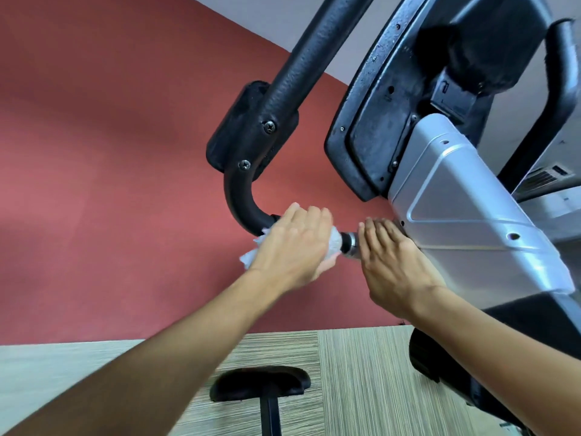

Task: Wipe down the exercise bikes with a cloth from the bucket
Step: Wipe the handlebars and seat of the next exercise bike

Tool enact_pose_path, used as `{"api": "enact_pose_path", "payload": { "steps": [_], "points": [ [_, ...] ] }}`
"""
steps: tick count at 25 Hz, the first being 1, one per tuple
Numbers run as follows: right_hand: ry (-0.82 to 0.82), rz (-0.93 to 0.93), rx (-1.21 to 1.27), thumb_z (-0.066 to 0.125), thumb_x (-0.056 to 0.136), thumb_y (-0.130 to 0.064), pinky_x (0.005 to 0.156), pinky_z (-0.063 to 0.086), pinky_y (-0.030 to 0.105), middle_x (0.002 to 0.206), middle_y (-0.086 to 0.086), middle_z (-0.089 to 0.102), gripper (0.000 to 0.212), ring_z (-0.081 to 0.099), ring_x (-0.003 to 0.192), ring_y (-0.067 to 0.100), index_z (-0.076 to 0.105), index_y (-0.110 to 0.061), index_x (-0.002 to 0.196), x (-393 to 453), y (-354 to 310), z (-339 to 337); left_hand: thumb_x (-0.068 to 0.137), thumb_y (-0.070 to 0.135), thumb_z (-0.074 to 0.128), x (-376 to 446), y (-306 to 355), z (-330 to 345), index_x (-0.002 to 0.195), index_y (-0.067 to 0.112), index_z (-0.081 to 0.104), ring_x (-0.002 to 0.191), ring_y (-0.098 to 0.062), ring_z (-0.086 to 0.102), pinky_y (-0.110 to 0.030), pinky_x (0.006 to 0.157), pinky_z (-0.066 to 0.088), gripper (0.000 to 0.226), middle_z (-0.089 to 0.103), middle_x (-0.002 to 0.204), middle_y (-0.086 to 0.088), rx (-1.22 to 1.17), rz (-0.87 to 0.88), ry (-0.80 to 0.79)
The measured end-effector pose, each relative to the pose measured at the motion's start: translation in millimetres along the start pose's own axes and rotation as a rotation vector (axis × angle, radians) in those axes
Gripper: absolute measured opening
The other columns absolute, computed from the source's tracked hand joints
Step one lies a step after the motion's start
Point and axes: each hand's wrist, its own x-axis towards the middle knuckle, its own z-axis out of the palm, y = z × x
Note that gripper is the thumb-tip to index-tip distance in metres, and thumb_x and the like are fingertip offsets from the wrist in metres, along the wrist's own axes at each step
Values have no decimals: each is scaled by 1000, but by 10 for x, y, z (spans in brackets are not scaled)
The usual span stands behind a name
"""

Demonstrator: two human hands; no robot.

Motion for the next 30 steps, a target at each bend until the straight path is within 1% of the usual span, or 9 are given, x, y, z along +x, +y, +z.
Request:
{"api": "enact_pose_path", "payload": {
  "steps": [4,7,11,14,16,18,21,25,30],
  "points": [
    [38,10,-10,-7,82,-11,124,9,52,159,36,15,75,18,149,45,0,19,150,13,-27,76,90,56,53,-52,-211,-54,109,1,61,76,-28,55,-41,102,46,59,56,86,-8,89,62,7],
    [26,34,18,0,87,-17,124,2,50,161,34,8,72,11,152,43,-5,17,151,-2,-25,34,86,57,58,108,-15,22,83,10,57,63,-24,51,-37,82,50,47,52,74,-4,67,10,13],
    [-86,77,28,24,99,-29,123,-11,50,165,27,-2,74,-2,155,37,-8,9,154,-215,11,-208,83,62,60,162,78,-6,78,16,62,60,-19,52,-31,65,44,47,56,71,-1,49,25,-4],
    [-59,106,155,36,86,-29,123,6,52,158,29,31,74,25,152,36,36,7,150,-473,175,-461,88,62,56,163,80,-165,88,15,65,71,-20,58,-31,81,49,48,61,79,-1,-74,19,51],
    [21,120,238,47,76,-30,115,28,52,139,23,56,63,48,138,35,62,2,129,-696,402,-691,94,59,46,109,99,-383,100,12,65,82,-23,60,-33,97,47,51,61,89,-3,-233,-52,111],
    [36,141,262,47,82,-33,109,39,46,128,13,60,46,52,130,30,61,-10,120,-941,682,-1011,97,57,45,47,144,-718,107,10,65,87,-25,61,-33,97,48,52,62,96,-4,-422,-162,194],
    [95,159,313,42,91,-39,99,39,41,120,5,57,38,51,117,28,52,-16,121,-1151,1179,-1629,96,55,52,138,31,-1330,114,10,66,92,-24,63,-32,79,49,50,65,106,-4,-573,-371,297],
    [366,330,449,43,92,-33,81,41,43,117,5,62,30,54,112,35,55,-18,115,-769,1984,-2311,94,49,58,843,-460,-1888,117,11,66,100,-25,63,-41,79,53,45,66,113,-4,-725,-518,496],
    [481,224,465,39,89,-26,93,40,46,125,11,52,38,43,114,33,52,-9,120,376,2620,-2673,94,58,51,2109,-1254,-1926,110,16,67,88,-14,62,-33,74,49,47,65,102,5,-995,-772,363]
  ]
}}
